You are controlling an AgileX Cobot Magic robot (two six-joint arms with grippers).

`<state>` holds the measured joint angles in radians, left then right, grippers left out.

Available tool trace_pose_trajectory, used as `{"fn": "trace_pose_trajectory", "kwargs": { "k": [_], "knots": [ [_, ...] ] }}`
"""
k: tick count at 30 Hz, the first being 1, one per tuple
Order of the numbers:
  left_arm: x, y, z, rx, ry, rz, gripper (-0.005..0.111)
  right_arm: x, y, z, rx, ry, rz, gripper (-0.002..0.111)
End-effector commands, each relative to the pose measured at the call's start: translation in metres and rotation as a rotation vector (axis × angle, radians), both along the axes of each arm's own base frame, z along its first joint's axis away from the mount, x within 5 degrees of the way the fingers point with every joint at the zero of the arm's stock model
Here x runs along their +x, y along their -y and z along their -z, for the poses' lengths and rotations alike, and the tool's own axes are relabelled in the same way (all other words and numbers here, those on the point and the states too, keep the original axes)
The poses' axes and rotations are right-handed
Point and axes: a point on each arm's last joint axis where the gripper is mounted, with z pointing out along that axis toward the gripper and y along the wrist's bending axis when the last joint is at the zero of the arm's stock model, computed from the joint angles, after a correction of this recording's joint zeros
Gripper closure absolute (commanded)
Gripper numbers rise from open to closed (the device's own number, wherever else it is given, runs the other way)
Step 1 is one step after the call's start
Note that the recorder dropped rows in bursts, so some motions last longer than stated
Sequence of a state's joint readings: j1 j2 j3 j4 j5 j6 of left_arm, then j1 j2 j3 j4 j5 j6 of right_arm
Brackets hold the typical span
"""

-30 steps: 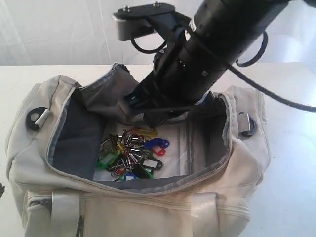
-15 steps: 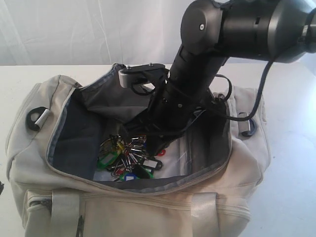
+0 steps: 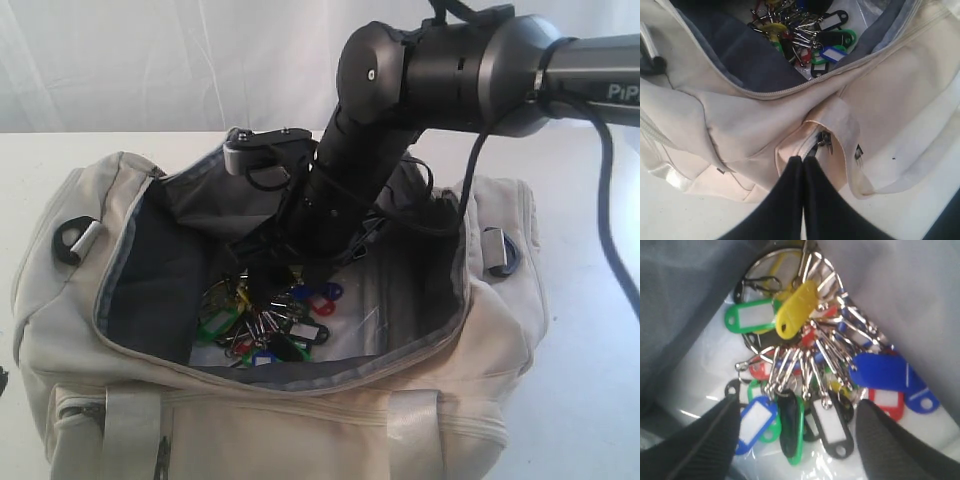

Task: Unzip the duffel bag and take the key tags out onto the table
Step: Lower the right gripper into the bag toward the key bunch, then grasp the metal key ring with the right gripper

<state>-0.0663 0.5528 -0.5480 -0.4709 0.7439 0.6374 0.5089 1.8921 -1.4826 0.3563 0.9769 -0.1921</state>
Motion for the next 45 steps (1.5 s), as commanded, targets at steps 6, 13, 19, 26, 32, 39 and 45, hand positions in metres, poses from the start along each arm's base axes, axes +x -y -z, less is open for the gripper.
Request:
{"fn": "trace_pose_trajectory", "kwargs": {
  "k": [6,13,19,26,32,39,45],
  "knots": [
    [-0.002,0.002,0.000,-0.024,-0.008,0.002,0.107,0.013,-0.012,0.017,0.029,0.071,-0.026,0.040],
    [-0.002,0.002,0.000,-0.024,-0.008,0.002,0.107,0.033,-0.012,0.023,-0.058,0.091,0.028,0.035],
    [-0.002,0.002,0.000,-0.024,-0.008,0.002,0.107,0.034,-0.015,0.037,-0.098,-0.003,0.015,0.033],
    [-0.002,0.002,0.000,-0.026,-0.008,0.002,0.107,0.034,-0.027,0.050,-0.075,0.001,0.014,0.033],
    [-0.002,0.002,0.000,-0.028,-0.008,0.003,0.107,0.030,-0.034,0.076,-0.161,-0.043,-0.009,0.033],
    [-0.002,0.002,0.000,-0.028,-0.008,0.003,0.107,0.021,-0.033,0.100,-0.336,-0.111,-0.031,0.048],
    [-0.002,0.002,0.000,-0.028,-0.008,0.003,0.107,0.015,-0.017,0.105,-0.545,-0.169,-0.074,0.089]
  ]
}}
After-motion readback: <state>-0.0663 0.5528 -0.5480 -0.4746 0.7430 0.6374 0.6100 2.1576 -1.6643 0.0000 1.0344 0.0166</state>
